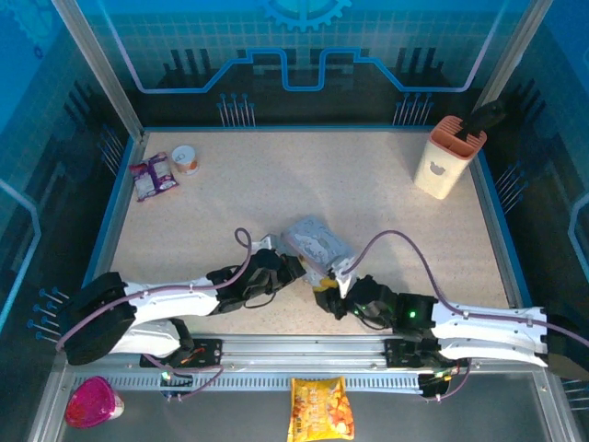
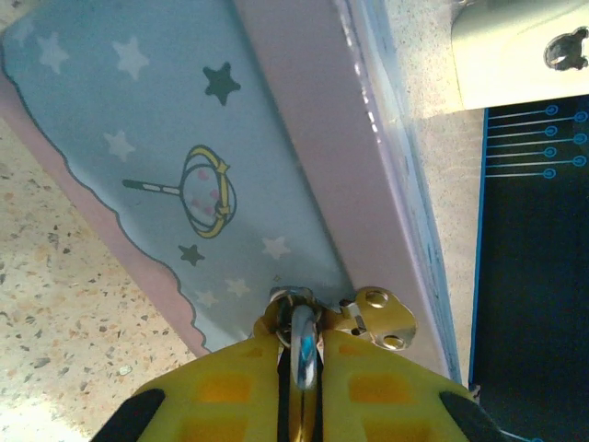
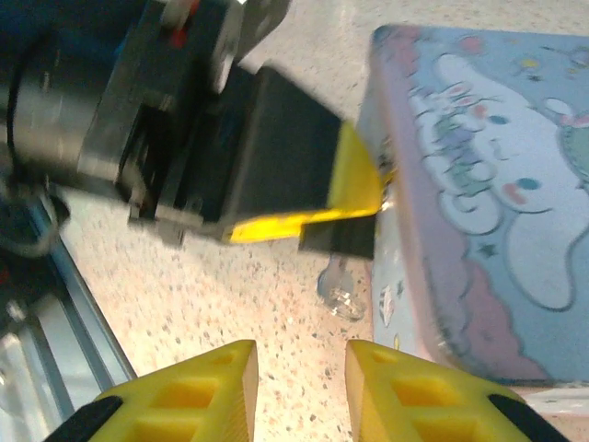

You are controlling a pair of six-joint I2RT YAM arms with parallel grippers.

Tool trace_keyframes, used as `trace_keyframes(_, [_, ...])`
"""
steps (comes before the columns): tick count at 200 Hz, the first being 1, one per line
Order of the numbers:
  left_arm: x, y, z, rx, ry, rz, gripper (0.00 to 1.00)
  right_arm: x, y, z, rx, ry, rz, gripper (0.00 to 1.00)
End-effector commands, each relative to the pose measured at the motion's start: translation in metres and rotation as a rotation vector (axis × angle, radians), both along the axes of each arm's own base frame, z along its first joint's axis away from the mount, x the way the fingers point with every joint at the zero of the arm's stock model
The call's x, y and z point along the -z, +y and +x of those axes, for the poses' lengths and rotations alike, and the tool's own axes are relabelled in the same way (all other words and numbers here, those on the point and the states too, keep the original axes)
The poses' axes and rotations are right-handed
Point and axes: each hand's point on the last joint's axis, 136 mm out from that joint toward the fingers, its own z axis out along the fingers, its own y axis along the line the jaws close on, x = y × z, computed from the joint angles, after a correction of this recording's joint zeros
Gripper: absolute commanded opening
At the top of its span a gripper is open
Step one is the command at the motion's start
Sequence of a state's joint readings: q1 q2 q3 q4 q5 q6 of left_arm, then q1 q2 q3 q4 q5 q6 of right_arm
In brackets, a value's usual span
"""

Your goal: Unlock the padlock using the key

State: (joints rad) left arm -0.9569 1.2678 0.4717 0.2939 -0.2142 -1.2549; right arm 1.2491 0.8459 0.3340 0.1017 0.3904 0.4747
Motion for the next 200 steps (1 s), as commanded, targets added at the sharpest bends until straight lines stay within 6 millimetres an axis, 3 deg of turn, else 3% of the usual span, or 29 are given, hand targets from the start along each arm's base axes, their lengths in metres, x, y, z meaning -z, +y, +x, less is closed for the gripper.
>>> trace_keyframes(1, [-0.027, 0.002, 0.008, -0.018, -0.046, -0.002, 0.00, -0.007, 0.010, -0.003, -0.081, -0.232, -0.066, 0.32])
trace_keyframes(19, [-0.030, 0.002, 0.007, -0.013, -0.046, -0.010, 0.00, -0.013, 0.023, -0.009, -0.126, -0.311, -0.058, 0.32])
trace_keyframes(63, [-0.032, -0.002, 0.003, 0.006, -0.033, -0.032, 0.00, 0.001, 0.038, -0.004, -0.132, -0.392, -0.136, 0.32])
trace_keyframes(127, [-0.036, -0.003, -0.003, 0.028, -0.019, -0.058, 0.00, 0.013, 0.032, 0.022, 0.019, -0.466, -0.204, 0.30])
trace_keyframes(200, [-0.039, -0.006, -0.004, 0.032, -0.019, -0.074, 0.00, 0.025, 0.027, 0.030, 0.078, -0.477, -0.257, 0.25])
